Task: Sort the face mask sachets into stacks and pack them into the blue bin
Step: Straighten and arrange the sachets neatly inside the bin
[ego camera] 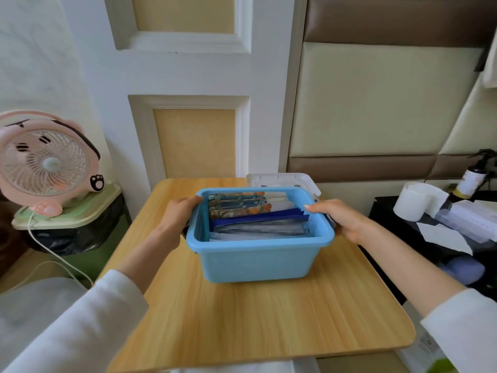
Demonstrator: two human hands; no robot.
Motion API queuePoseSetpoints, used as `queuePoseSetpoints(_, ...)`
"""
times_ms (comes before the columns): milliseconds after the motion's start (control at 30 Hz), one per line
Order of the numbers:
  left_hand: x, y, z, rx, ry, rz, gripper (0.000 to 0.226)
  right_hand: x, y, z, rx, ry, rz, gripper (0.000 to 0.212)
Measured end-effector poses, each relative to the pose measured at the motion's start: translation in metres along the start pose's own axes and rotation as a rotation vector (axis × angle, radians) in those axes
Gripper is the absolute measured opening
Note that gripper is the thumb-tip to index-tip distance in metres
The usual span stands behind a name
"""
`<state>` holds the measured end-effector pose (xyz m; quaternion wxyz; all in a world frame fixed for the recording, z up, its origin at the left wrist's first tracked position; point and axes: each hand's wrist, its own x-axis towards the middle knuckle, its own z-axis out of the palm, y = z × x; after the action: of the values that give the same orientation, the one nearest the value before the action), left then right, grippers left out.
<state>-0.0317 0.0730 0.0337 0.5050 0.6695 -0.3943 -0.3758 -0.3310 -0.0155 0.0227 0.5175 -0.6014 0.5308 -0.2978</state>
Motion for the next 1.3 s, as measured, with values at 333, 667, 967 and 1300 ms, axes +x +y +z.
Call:
queuePoseSetpoints(333,0.003,-0.009,-0.007,0.104,-0.063,-0.044,0.029,-0.002,0.000,0.005,-0.058,-0.064,0.054,0.028)
queuePoseSetpoints(667,-0.001,-0.016,-0.009,0.095,-0.052,-0.107,0.026,0.002,0.006,0.013,-0.062,-0.048,0.102,0.025)
queuePoseSetpoints(967,0.002,-0.007,-0.012,-0.022,-0.004,0.009,0.025,0.003,-0.009,0.006,-0.010,-0.015,-0.007,0.028)
queuePoseSetpoints(1300,0.008,-0.021,-0.018,0.086,-0.165,-0.081,0.029,0.003,0.012,0.012,-0.004,-0.033,0.067,0.032)
